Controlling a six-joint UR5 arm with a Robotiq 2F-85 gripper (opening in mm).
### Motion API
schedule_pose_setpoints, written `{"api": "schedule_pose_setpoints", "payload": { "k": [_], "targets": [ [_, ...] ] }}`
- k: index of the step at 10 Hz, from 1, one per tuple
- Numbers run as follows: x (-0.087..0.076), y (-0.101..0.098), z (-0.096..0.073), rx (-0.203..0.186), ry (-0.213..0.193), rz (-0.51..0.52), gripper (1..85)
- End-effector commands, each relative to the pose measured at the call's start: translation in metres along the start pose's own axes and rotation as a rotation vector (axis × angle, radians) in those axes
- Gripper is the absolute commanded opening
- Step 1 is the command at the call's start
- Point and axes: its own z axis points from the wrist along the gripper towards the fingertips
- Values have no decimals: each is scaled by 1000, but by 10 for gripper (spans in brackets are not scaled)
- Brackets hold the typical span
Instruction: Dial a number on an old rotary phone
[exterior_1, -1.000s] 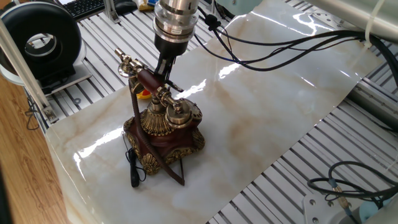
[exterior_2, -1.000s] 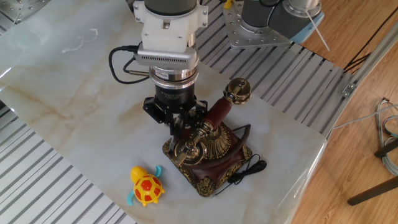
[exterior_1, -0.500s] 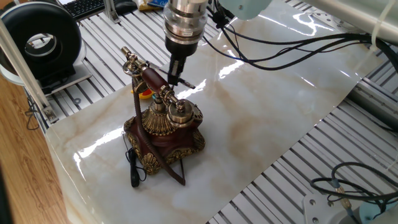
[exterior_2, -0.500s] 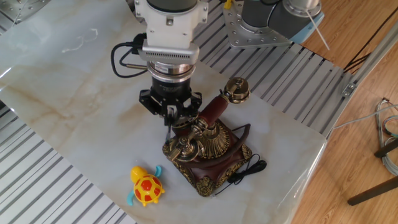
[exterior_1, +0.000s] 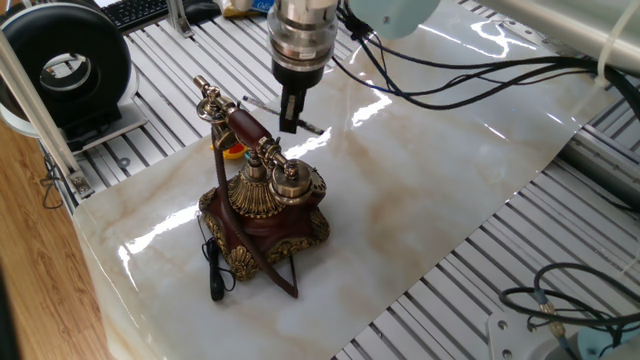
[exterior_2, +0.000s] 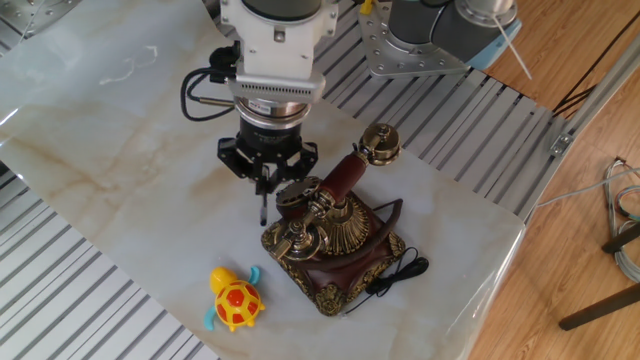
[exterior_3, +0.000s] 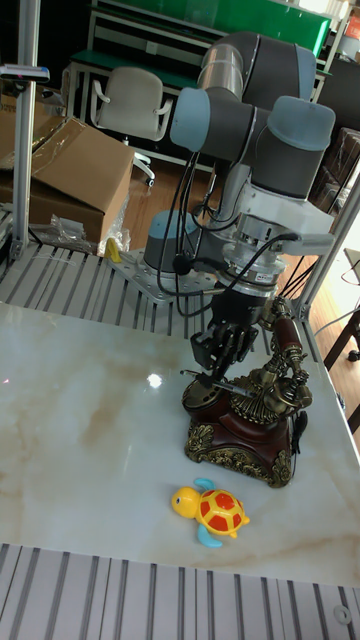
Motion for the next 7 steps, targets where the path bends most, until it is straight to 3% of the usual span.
{"api": "schedule_pose_setpoints", "payload": {
  "k": [1,2,3,4,5,6,7],
  "targets": [
    [16,-25,-3,91,67,-129,13],
    [27,-30,-4,107,113,-153,13],
    [31,-27,-4,94,126,-150,13],
    [54,-22,-2,68,191,-171,13],
    [58,-18,4,55,195,-210,13],
    [60,-3,8,-4,180,-231,13],
    [66,-7,8,6,194,-256,13]
  ]
}}
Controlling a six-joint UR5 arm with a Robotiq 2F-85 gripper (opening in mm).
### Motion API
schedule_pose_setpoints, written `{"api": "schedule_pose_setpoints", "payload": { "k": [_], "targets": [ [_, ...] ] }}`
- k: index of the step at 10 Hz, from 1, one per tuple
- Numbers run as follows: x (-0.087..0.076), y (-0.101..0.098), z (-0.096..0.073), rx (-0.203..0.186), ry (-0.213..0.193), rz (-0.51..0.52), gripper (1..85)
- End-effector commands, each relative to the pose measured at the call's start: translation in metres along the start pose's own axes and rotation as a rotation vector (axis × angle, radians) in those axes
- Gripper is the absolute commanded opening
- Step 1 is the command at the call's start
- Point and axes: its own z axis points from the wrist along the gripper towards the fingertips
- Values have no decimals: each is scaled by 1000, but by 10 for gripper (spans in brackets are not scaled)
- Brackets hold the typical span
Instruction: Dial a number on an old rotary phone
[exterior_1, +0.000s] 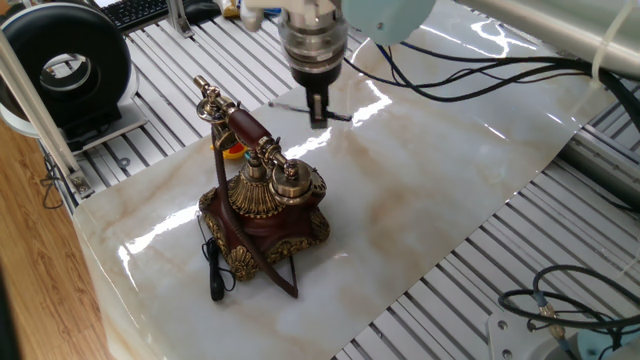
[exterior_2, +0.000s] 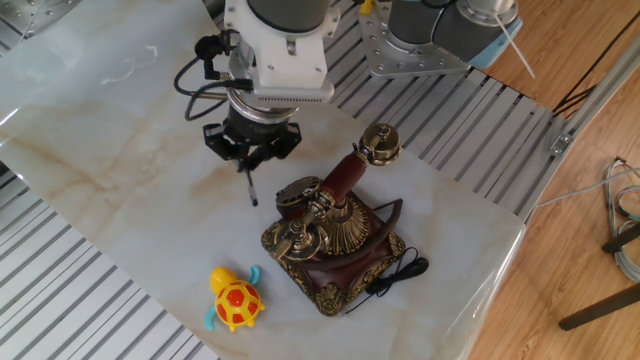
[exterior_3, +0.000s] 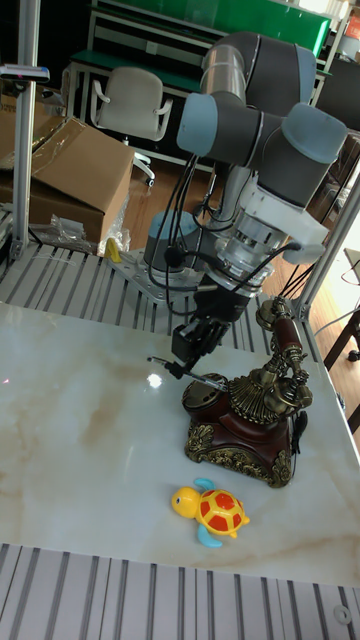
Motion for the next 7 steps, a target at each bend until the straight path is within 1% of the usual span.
{"api": "schedule_pose_setpoints", "payload": {
  "k": [1,2,3,5,7],
  "targets": [
    [23,2,8,0,47,-96,13],
    [28,-4,12,19,54,-115,13],
    [30,-15,15,50,68,-156,13],
    [32,-20,19,59,84,-206,13],
    [26,-20,21,61,64,-201,13]
  ]
}}
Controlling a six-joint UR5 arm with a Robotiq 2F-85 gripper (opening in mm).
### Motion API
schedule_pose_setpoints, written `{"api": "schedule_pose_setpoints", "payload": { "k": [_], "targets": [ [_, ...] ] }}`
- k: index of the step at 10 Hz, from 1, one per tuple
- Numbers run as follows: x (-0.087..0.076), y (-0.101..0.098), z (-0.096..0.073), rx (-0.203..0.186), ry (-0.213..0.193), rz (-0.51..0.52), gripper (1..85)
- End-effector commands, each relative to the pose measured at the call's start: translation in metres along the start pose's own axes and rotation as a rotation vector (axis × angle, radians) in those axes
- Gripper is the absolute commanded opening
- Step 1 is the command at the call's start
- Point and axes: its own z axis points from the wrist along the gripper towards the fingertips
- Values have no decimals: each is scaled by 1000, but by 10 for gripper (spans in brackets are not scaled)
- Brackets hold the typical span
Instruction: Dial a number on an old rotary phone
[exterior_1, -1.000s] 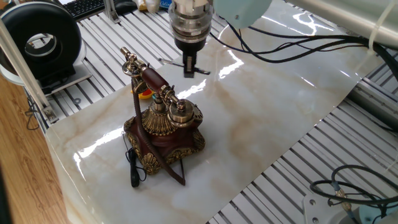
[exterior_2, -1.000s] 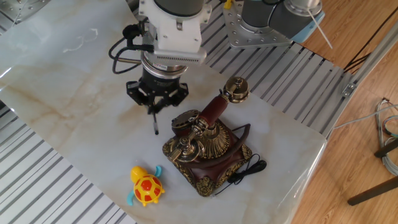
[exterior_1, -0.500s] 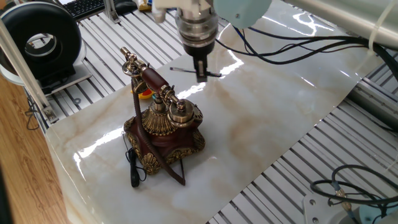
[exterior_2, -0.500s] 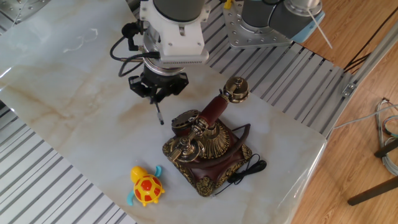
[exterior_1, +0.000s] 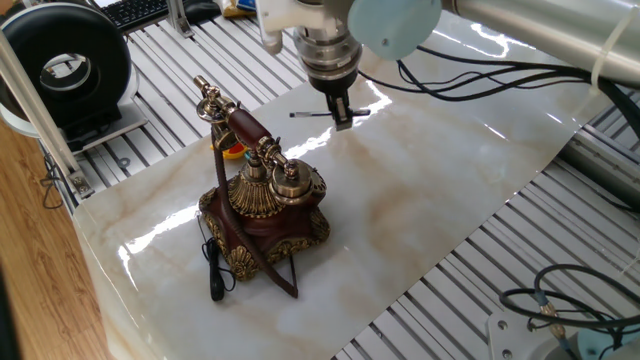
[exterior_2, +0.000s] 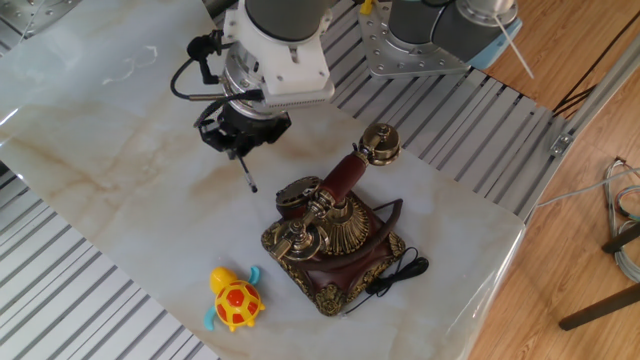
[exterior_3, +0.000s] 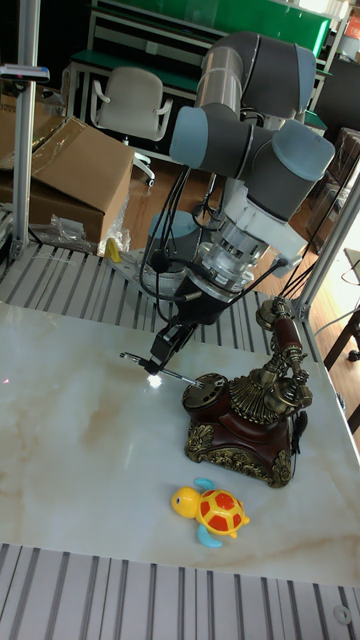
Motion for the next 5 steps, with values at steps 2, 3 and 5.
{"api": "schedule_pose_setpoints", "payload": {
  "k": [2,3,5],
  "targets": [
    [-16,-1,3,1,-65,-31,13],
    [-20,0,2,-5,-82,-32,13],
    [-23,3,1,-14,-93,-28,13]
  ]
}}
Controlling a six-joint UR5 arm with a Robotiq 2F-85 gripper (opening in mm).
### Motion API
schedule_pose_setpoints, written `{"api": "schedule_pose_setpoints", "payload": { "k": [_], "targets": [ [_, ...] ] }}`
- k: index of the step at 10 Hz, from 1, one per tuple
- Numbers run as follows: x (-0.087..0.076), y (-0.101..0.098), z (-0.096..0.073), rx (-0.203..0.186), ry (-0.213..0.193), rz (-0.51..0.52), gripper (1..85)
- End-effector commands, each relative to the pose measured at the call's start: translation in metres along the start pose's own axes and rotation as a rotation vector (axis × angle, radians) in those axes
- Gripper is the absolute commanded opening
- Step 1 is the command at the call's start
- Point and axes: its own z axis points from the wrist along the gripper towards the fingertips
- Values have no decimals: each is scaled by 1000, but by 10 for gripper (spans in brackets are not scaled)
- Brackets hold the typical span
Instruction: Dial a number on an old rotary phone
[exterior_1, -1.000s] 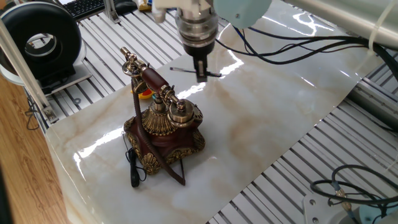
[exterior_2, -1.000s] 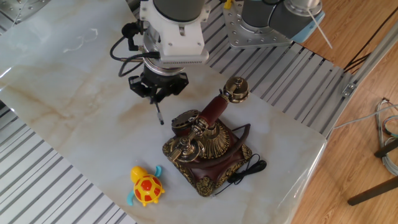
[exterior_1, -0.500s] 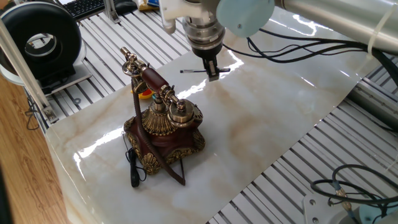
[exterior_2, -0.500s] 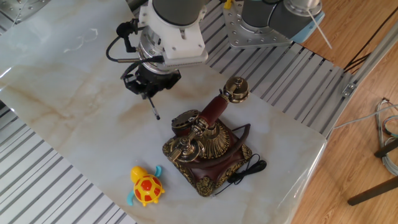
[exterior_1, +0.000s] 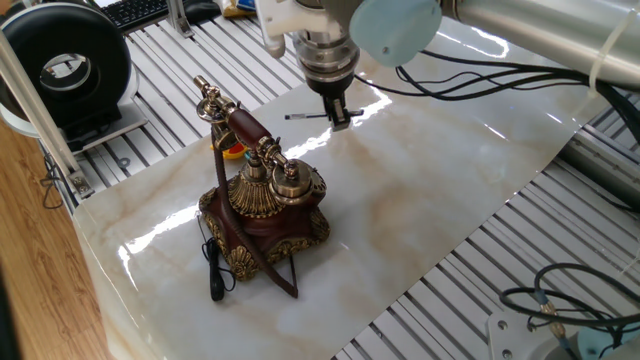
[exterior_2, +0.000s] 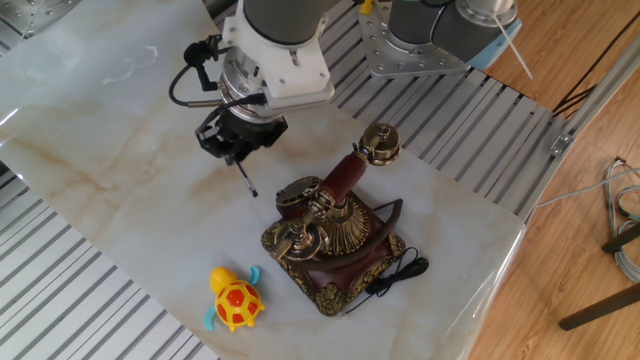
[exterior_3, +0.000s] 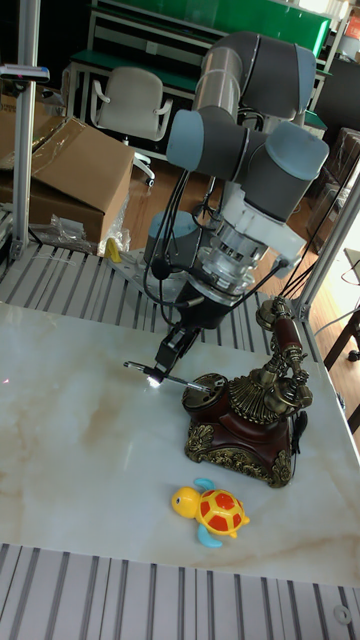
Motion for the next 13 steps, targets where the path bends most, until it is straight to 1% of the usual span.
{"api": "schedule_pose_setpoints", "payload": {
  "k": [1,2,3,4,5,6,7,8,9,10,11,12,13],
  "targets": [
    [-1,-1,-3,4,-14,-28,13],
    [10,-13,-3,53,23,-93,13],
    [16,-8,0,46,30,-111,13],
    [17,-2,2,36,21,-119,13],
    [14,8,3,13,5,-115,13],
    [15,16,4,7,4,-116,13],
    [20,18,7,17,21,-116,13],
    [26,9,6,46,46,-125,13],
    [29,9,6,49,60,-124,13],
    [35,4,5,65,85,-127,13],
    [40,3,5,70,101,-109,13],
    [40,3,2,92,133,-106,13],
    [33,11,1,62,107,-93,13]
  ]
}}
